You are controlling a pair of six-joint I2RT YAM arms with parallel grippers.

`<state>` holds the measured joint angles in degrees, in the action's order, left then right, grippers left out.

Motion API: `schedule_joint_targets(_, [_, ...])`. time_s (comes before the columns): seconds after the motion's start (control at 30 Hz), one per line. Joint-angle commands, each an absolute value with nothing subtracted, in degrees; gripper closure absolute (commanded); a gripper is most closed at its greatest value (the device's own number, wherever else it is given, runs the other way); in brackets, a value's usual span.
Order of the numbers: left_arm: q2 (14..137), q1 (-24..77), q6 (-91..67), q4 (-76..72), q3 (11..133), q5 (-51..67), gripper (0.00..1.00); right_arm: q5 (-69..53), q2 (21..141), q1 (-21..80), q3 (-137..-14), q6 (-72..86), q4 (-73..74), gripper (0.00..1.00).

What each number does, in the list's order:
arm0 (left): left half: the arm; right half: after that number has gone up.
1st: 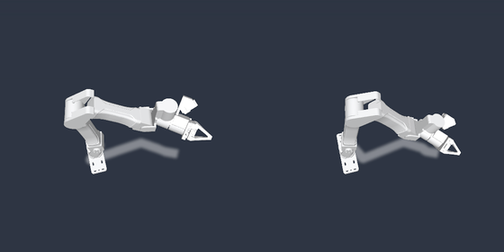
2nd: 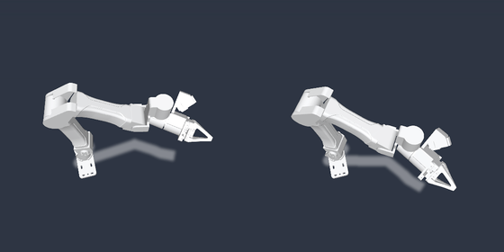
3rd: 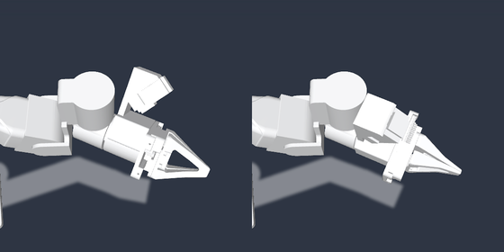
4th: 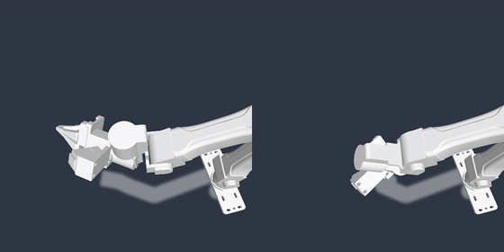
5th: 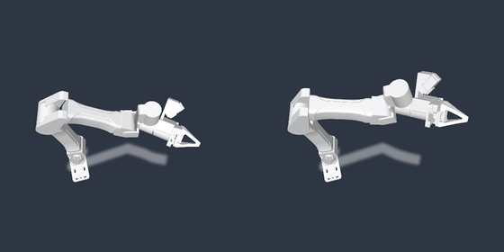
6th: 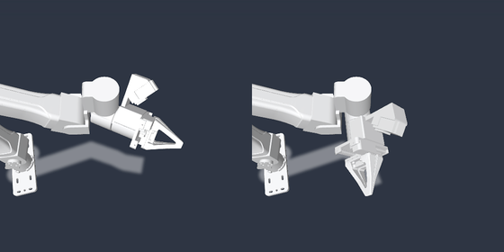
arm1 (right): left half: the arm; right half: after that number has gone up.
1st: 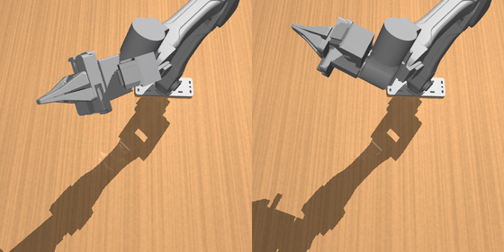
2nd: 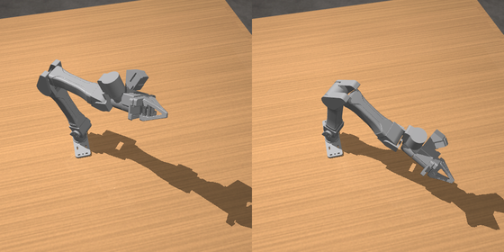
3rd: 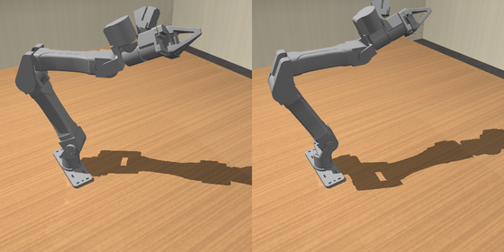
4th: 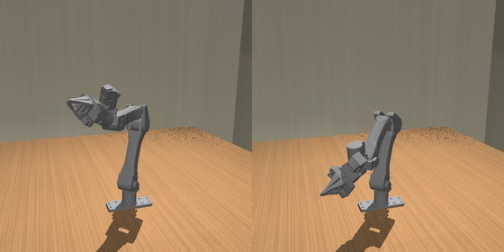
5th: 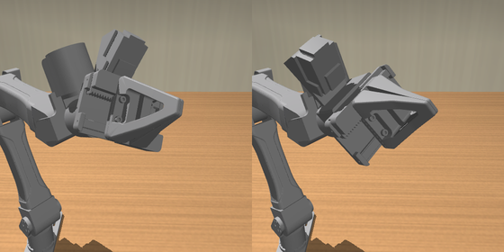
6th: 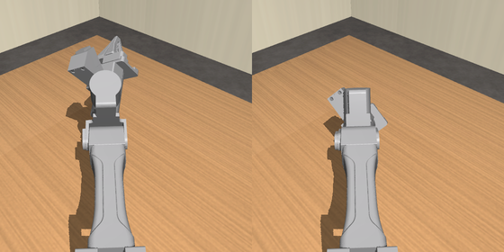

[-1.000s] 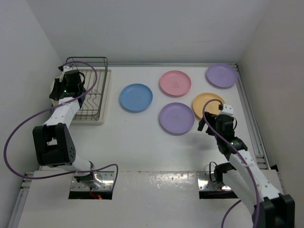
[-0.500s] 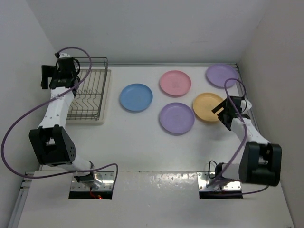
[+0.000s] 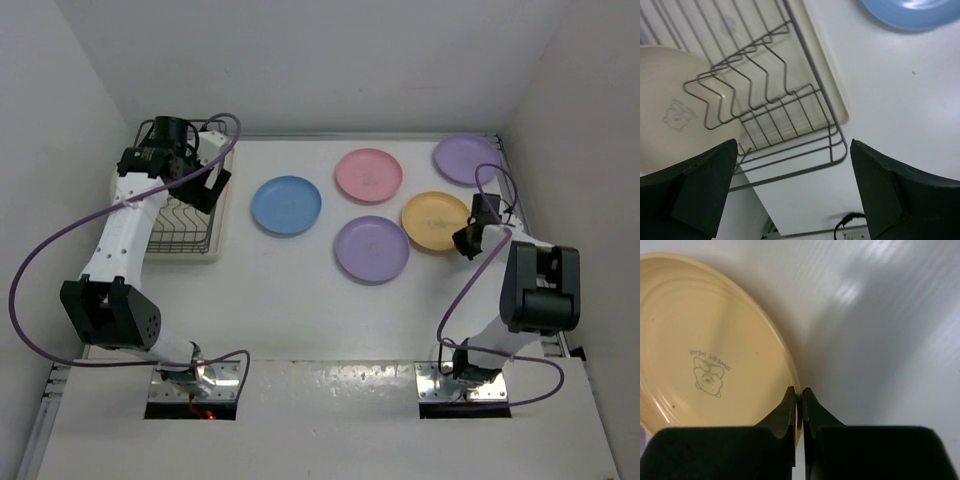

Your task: Load the plates into the dish rack

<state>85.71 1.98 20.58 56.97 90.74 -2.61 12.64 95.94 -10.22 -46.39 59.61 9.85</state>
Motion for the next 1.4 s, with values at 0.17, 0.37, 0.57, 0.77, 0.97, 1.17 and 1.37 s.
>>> schedule_joint_targets(0.17, [82.88, 3.60, 23.48, 58.20, 90.62, 15.46, 0.02, 28.55, 73.70, -9.50, -36.22, 64.69, 11.69, 1.00])
schedule_joint_targets(0.37, [84.81, 7.99, 18.64, 53.88, 90.62, 21.26, 0.08, 35.96, 60.75, 1.28, -38.12, 41.29, 0.46, 1.00])
schedule_joint_targets(0.57, [84.81, 10.37, 17.31, 52.12, 90.62, 24.26, 0.09, 8.98, 66.34, 14.55, -48.23, 26.29, -0.88, 1.00])
schedule_joint_targets(0.77, [82.18, 12.12, 16.79, 50.89, 86.93, 27.07, 0.09, -8.32, 77.69, 29.49, -55.81, 24.34, 1.43, 1.00])
schedule_joint_targets(0.97, [81.12, 12.13, 16.79, 49.66, 80.96, 25.76, 0.16, -15.56, 82.79, 39.27, -56.68, 25.40, -8.08, 1.00])
schedule_joint_targets(1.17, [80.07, 11.52, 17.31, 49.66, 78.49, 21.01, 0.59, -14.86, 83.85, 41.22, -57.04, 25.40, -9.23, 1.00])
schedule_joint_targets(1.37, [78.23, 10.46, 17.31, 49.66, 79.01, 20.48, 1.00, -12.66, 83.32, 41.31, -56.43, 25.58, -9.67, 1.00])
